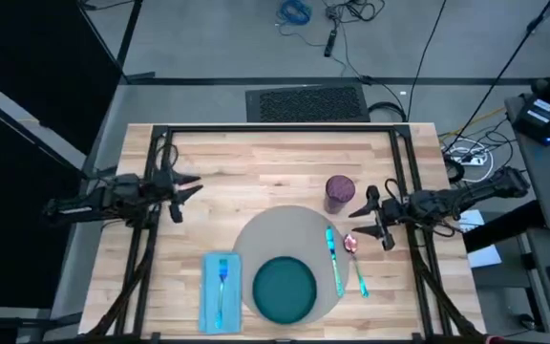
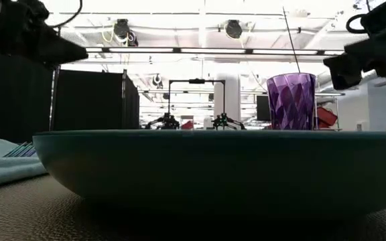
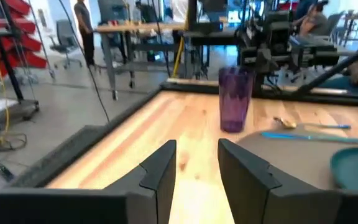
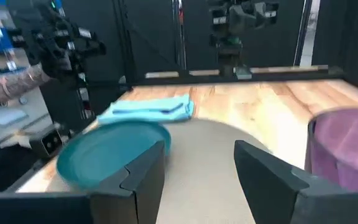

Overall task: Set table place
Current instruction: Return to Home Position

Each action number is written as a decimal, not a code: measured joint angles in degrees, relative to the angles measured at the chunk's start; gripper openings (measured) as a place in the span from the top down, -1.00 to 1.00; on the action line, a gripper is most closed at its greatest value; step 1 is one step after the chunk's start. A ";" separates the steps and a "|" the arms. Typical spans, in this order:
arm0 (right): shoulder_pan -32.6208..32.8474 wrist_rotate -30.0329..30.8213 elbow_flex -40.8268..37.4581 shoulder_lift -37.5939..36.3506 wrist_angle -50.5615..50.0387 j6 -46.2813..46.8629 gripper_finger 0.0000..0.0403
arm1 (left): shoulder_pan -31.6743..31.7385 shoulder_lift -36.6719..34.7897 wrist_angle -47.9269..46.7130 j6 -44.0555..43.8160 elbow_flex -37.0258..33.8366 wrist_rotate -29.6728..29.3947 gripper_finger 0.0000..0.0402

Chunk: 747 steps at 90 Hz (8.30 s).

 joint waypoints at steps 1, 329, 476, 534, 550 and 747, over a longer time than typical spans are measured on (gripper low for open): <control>0.00 0.00 0.00 0.00 -0.16 -0.01 0.13 | 0.00 0.00 0.05 -0.05 -0.10 0.00 0.48; -17.38 0.11 0.00 0.02 0.18 -3.01 0.13 | -0.02 0.71 15.90 -0.15 -9.96 7.04 0.48; -17.35 0.04 0.00 0.02 0.19 -3.01 0.13 | -0.02 0.72 15.90 -0.12 -9.96 7.04 0.48; -17.35 0.04 -0.02 0.02 0.18 -3.01 0.13 | -0.02 0.72 15.90 -0.15 -9.96 7.03 0.48; -17.33 0.04 -0.01 0.02 0.20 -3.01 0.13 | -0.02 0.72 15.88 -0.13 -9.96 7.02 0.48; -17.33 0.04 -0.02 0.02 0.20 -3.01 0.13 | 0.00 0.72 15.89 -0.15 -9.97 7.03 0.48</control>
